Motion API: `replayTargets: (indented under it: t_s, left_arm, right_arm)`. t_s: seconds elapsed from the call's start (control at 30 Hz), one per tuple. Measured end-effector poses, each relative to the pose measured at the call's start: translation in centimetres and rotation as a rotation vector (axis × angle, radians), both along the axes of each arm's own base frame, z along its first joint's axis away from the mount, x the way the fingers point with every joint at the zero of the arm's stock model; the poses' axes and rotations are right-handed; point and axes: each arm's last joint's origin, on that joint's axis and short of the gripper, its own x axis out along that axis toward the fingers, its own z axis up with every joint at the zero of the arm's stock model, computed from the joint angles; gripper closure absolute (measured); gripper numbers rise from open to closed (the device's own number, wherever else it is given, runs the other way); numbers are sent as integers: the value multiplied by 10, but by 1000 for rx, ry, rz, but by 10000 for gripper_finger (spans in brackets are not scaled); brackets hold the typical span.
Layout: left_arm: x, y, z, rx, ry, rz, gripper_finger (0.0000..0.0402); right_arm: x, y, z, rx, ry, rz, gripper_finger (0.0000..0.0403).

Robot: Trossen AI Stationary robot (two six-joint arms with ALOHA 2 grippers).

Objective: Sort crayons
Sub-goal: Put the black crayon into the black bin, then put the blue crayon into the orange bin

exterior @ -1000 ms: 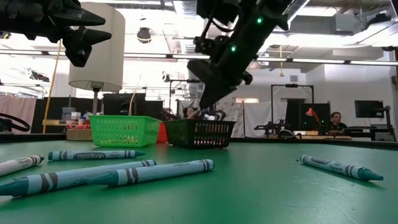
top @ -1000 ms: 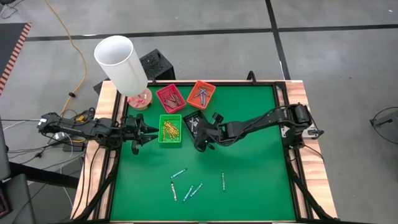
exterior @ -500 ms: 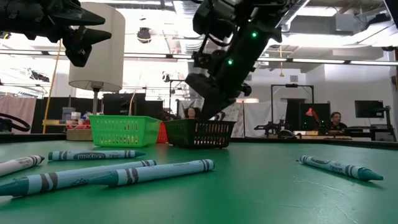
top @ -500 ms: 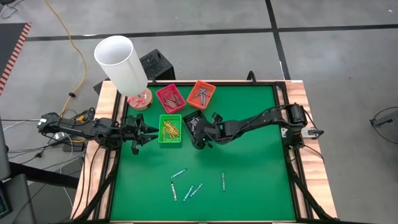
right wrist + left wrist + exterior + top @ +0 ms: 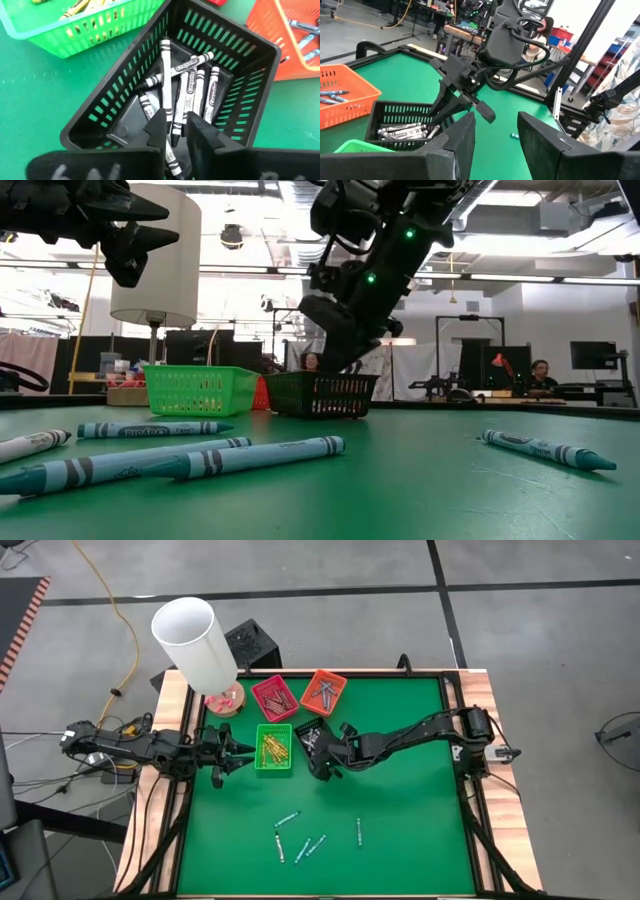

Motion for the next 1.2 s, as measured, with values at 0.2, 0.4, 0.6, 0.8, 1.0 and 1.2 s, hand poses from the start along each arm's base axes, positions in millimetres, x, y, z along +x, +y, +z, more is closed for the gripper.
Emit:
replayTargets:
  t_s: [0.2, 0.4, 0.6, 0.8, 1.0, 1.2]
  left_arm:
    - [0, 0, 0, -9, -1, -13, 265]
    - [0, -4, 0, -8, 0, -130, 265]
    - [0, -6, 0, -9, 0, -213, 265]
    - [0, -6, 0, -58, 2, -215, 265]
    - [1, -6, -1, -96, 15, -216, 265]
    - [7, -7, -7, -108, 69, -206, 265]
  right_arm:
    - [-1, 3, 6, 43, 2, 94, 320]
    - [-14, 30, 46, 227, -31, 304, 321]
    - [-37, 81, 57, 414, 56, 517, 321]
    - [-60, 124, 45, 527, 215, 427, 321]
    - [-86, 145, 38, 644, 357, 127, 321]
    - [-104, 166, 37, 631, 383, 21, 321]
